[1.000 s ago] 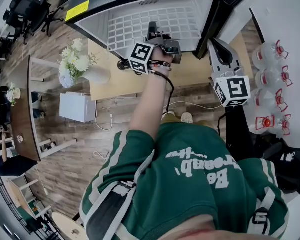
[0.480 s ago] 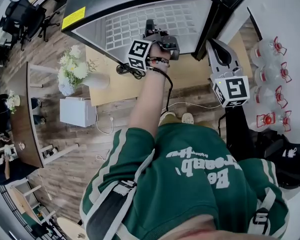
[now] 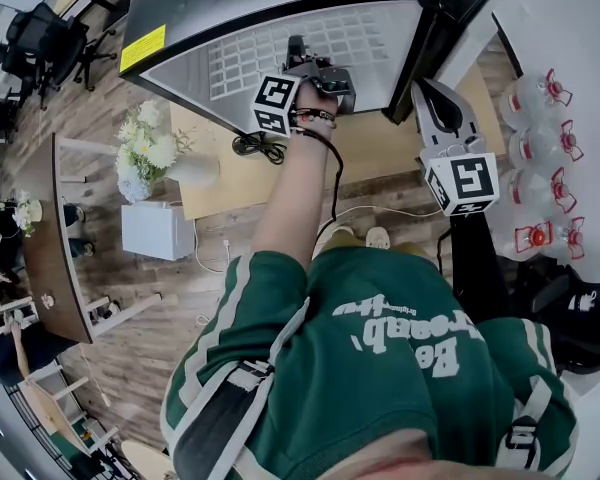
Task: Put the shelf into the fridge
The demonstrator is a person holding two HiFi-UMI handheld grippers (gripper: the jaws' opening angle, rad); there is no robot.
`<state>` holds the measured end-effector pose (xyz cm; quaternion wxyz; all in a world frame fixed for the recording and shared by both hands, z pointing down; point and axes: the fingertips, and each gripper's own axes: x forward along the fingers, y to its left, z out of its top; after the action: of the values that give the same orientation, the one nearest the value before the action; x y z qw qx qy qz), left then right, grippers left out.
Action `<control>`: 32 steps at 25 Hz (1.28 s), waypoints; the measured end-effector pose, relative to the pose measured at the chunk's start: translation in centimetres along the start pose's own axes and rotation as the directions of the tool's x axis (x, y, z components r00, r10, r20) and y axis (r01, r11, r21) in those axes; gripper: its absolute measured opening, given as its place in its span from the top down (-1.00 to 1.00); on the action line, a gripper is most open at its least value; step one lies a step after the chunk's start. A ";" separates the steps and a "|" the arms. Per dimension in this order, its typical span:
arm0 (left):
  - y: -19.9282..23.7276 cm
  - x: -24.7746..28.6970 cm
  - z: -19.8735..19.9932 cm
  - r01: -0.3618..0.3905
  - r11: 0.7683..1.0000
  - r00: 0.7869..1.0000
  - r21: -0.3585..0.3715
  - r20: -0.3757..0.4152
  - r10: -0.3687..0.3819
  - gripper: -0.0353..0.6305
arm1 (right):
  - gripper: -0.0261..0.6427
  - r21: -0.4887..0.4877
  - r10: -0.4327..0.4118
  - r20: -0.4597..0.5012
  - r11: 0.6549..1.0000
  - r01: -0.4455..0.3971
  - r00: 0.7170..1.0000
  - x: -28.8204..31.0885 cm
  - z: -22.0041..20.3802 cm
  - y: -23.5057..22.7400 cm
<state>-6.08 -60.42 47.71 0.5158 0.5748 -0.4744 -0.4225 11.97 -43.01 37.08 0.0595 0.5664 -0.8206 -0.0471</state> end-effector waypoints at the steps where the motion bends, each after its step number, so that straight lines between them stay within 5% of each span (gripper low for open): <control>1: 0.0 0.2 0.0 0.000 1.000 1.000 0.007 -0.001 0.000 0.82 | 0.91 0.001 0.001 0.000 1.000 -0.001 1.000 0.0 -0.1 0.1; 18: 0.1 1.5 0.1 -0.008 1.000 1.000 0.005 -0.011 0.008 0.78 | 0.91 -0.002 0.006 -0.004 1.000 -0.006 1.000 -0.3 0.1 0.3; 32: -1.2 -1.9 0.5 0.067 0.998 0.998 0.009 0.014 -0.067 0.50 | 0.91 0.000 0.022 0.029 1.000 -0.022 0.999 -2.3 1.0 0.6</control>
<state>-6.80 -58.62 46.50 0.4956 0.5896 -0.4603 -0.4414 12.08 -40.64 36.05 0.0480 0.5564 -0.8277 -0.0545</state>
